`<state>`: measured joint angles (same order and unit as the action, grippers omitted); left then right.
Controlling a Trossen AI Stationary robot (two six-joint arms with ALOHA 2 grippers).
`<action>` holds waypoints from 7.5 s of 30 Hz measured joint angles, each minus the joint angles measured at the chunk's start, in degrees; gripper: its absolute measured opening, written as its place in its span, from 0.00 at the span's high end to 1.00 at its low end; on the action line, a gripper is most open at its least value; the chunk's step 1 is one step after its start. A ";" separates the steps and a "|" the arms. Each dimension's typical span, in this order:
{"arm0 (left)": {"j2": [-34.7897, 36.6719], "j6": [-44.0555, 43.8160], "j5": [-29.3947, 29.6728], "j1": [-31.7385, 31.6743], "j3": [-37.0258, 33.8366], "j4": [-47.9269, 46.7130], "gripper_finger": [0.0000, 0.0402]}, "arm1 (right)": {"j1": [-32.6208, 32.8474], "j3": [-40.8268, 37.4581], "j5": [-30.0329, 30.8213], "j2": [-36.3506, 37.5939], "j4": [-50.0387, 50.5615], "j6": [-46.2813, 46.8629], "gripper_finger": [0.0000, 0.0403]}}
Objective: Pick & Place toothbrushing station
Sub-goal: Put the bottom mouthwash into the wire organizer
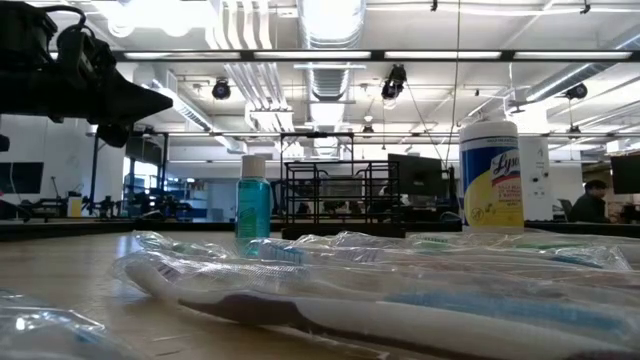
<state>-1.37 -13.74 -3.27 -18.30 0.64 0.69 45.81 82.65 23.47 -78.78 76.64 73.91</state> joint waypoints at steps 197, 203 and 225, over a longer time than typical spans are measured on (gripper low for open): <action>-1.38 1.42 1.92 0.01 -0.04 -0.15 0.97 | -47.62 5.20 -9.26 -4.24 -12.00 -60.34 0.77; -1.38 1.76 1.92 0.01 -0.02 -0.24 0.97 | -48.83 26.87 -12.12 -21.95 0.67 -66.84 0.77; -1.44 3.11 1.98 0.01 -0.02 -0.28 0.97 | -50.16 51.21 -18.78 -44.74 12.68 -71.15 0.77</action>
<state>-2.81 -10.63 -1.28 -18.29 0.62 0.40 -4.35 133.86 4.70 -123.52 89.32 2.76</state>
